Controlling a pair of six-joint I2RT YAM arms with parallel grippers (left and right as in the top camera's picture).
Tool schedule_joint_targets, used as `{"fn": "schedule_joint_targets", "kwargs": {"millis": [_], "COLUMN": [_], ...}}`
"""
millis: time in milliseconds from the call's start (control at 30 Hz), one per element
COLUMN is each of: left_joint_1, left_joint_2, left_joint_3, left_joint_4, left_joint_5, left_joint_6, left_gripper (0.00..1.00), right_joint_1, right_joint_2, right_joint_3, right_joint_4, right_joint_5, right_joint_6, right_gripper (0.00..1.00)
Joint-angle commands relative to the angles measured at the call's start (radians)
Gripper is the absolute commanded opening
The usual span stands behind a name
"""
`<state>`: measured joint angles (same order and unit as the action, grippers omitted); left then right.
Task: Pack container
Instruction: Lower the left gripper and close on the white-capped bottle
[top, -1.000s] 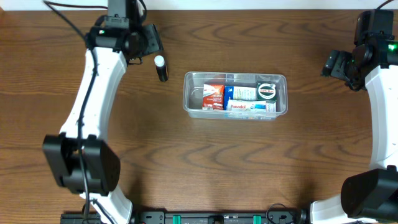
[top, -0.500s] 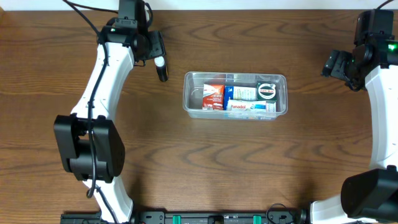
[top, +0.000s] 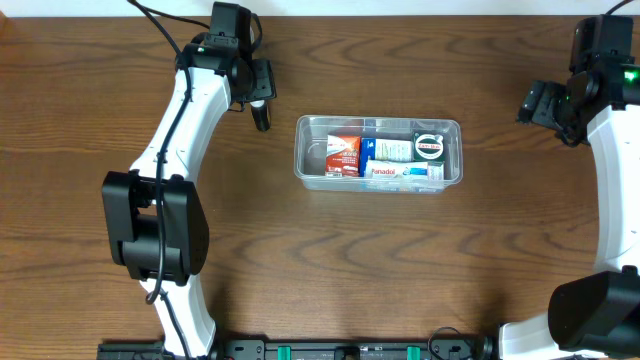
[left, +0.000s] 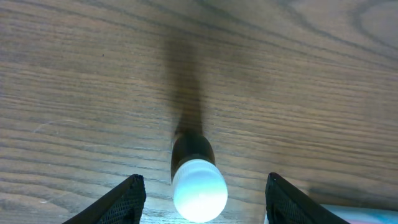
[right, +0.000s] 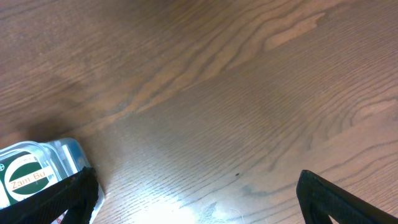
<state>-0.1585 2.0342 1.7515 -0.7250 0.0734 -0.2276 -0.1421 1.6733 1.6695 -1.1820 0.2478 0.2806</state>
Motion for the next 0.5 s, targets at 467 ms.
{"fn": "schedule_joint_targets", "kwargs": {"millis": [467], "left_joint_1": [0.002], "left_joint_2": [0.101], "left_joint_3": [0.0], "left_joint_4": [-0.002], "left_joint_5": [-0.037], "left_joint_6": [0.017], "left_gripper": [0.63], "right_joint_1": [-0.008], "right_joint_2": [0.002], "right_joint_3": [0.003], "right_joint_4": [0.0], "right_joint_5": [0.014], "right_joint_6": [-0.005], "right_gripper": [0.99]}}
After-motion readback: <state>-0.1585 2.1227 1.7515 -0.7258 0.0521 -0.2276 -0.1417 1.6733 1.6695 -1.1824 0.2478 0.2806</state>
